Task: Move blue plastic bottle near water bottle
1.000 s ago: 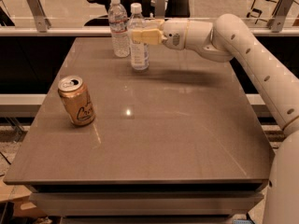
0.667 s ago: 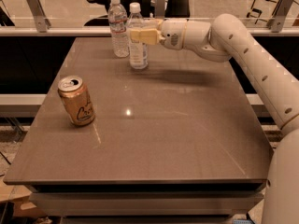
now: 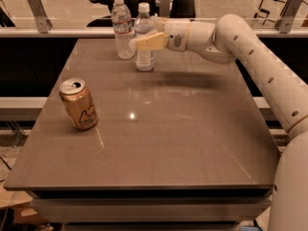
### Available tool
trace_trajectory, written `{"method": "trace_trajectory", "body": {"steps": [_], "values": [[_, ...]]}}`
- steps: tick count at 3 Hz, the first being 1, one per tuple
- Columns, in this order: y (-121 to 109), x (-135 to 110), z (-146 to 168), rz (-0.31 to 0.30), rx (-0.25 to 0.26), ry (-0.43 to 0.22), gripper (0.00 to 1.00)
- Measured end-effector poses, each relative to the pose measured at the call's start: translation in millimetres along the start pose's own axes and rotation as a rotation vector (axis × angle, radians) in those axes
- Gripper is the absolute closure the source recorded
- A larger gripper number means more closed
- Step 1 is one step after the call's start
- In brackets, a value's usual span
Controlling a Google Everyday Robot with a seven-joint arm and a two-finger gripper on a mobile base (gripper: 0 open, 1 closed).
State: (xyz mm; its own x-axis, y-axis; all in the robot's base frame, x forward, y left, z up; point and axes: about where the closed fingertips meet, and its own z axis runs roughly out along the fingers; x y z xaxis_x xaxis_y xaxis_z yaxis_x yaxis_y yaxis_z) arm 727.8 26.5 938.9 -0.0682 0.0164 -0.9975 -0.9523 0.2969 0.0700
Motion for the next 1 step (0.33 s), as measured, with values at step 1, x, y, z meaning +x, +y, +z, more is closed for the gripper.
{"method": "trace_trajectory", "body": {"steps": [1], "values": [[0.1, 0.0, 0.1, 0.0, 0.0, 0.0, 0.0]]}}
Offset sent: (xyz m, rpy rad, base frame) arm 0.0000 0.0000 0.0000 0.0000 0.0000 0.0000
